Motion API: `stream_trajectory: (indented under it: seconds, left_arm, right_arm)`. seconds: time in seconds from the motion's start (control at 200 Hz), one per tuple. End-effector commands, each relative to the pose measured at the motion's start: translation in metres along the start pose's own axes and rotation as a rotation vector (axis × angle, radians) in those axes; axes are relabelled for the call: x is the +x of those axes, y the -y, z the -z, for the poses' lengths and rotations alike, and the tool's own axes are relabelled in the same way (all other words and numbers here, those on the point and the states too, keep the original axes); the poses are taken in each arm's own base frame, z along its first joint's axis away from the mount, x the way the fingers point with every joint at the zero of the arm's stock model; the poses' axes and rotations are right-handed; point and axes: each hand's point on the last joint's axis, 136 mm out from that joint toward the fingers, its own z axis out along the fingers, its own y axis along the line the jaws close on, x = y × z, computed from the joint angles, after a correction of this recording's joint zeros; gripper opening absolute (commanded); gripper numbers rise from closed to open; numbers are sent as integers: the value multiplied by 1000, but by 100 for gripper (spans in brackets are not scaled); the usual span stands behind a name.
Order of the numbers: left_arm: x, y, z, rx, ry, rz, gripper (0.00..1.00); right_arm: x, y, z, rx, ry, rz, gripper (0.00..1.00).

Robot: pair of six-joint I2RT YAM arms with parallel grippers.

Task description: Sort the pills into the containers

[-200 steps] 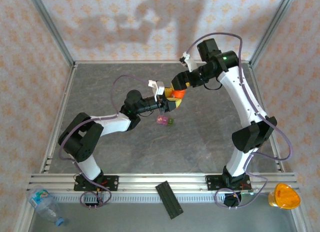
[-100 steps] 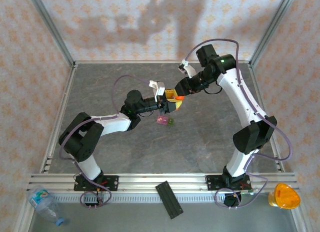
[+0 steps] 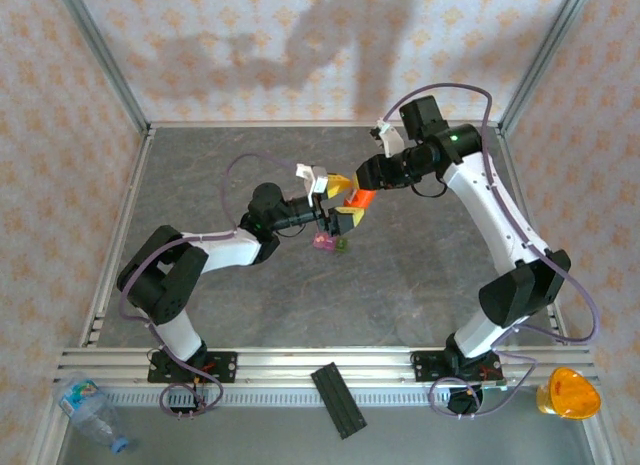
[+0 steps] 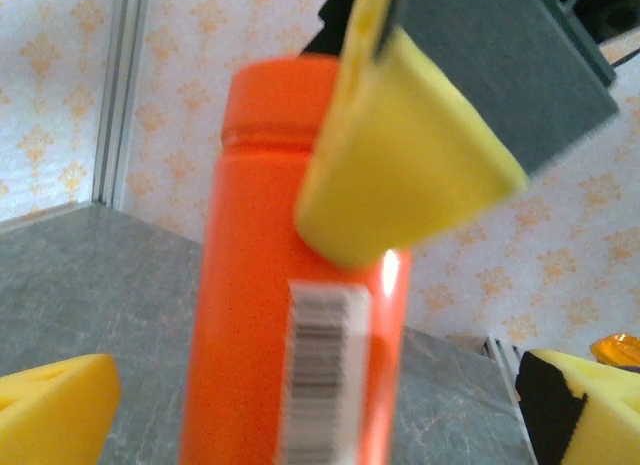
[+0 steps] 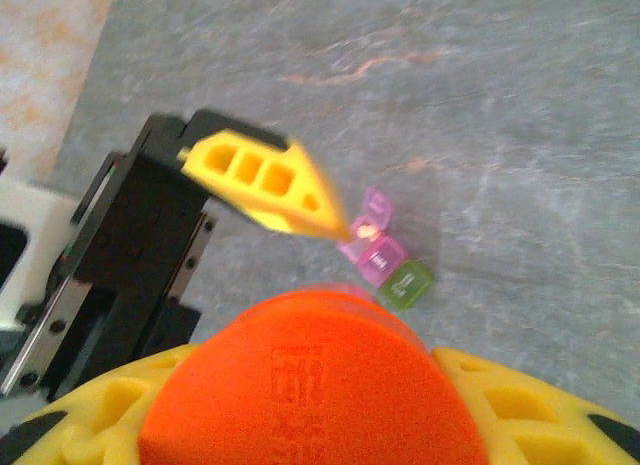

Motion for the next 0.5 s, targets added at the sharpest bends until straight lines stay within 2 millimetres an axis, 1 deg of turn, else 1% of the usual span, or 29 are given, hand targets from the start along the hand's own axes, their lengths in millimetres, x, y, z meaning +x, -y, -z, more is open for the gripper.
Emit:
stream_trajectory:
  seconds: [0.0, 0.115, 0.23, 0.26, 0.375, 0.495]
  left_arm:
    - [-16, 3, 12, -25, 50, -67, 100]
    - [-15, 0, 22, -71, 40, -69, 100]
    - [-15, -11, 34, -187, 15, -117, 100]
    - [-11, -16, 38, -227, -13, -116, 100]
    - [-10, -28, 51, -352, -95, -147, 100]
    - [-8, -41, 64, -476, -183, -154, 100]
  right_arm:
    - [-23, 24, 14, 162, 142, -71, 9]
    - [-24, 60, 16, 348, 184, -124, 9]
    - [-20, 95, 13, 520, 197, -162, 9]
    - [-18, 102, 11, 554, 197, -171, 9]
    - [-11, 123, -1, 625, 204, -192, 9]
    - [-3, 140, -21, 647, 193, -223, 9]
